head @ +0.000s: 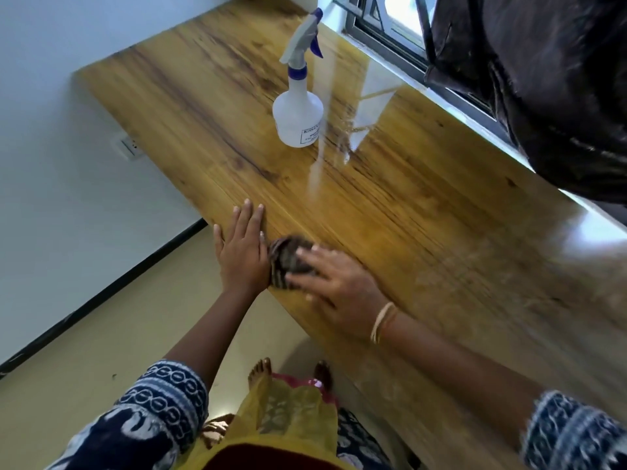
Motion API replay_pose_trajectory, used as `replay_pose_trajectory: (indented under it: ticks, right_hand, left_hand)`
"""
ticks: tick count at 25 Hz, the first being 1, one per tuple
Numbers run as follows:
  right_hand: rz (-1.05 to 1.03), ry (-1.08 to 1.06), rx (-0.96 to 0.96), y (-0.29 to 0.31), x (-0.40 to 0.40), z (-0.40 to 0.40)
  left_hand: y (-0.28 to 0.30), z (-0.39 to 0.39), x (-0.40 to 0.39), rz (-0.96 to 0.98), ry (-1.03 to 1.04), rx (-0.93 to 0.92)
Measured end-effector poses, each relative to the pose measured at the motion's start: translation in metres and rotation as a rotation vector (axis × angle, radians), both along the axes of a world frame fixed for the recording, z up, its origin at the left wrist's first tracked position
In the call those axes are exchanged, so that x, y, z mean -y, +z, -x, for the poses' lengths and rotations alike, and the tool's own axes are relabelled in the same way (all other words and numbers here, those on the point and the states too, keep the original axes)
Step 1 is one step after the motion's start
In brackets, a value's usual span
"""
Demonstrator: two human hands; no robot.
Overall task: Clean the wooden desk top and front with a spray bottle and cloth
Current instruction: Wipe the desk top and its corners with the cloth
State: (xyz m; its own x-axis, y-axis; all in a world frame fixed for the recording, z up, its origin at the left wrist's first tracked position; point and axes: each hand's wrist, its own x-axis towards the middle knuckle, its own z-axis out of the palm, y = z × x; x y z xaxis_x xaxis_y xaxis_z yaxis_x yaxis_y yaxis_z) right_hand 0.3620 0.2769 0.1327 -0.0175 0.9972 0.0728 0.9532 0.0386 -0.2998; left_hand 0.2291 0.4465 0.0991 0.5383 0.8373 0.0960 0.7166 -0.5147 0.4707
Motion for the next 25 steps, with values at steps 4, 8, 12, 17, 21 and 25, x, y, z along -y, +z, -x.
replay_pose_trajectory:
  ticks: [4, 8, 12, 17, 21, 25]
  right_hand:
    - [-0.001, 0.163, 0.094, -0.003, 0.014, -0.057]
    - [-0.108, -0.657, 0.078, -0.01, 0.034, -0.206]
    - [-0.062, -1.081, -0.039, -0.006, 0.064, -0.242]
    - [-0.034, -0.347, 0.03, -0.009, 0.117, -0.083]
    - [0.027, 0.115, 0.041, -0.002, 0.174, -0.049]
    - [-0.056, -0.378, 0.1, -0.011, 0.167, -0.184]
  left_hand:
    - [0.002, 0.0, 0.0, -0.006, -0.011, -0.059]
    - [0.015, -0.007, 0.014, -0.107, -0.066, -0.053]
    - [0.026, -0.046, 0.053, -0.117, -0.258, 0.014]
    - [0.025, -0.091, 0.082, -0.067, -0.395, 0.062]
    - [0.025, -0.123, 0.09, -0.105, -0.505, 0.048]
    - [0.018, -0.156, 0.106, -0.119, -0.633, 0.005]
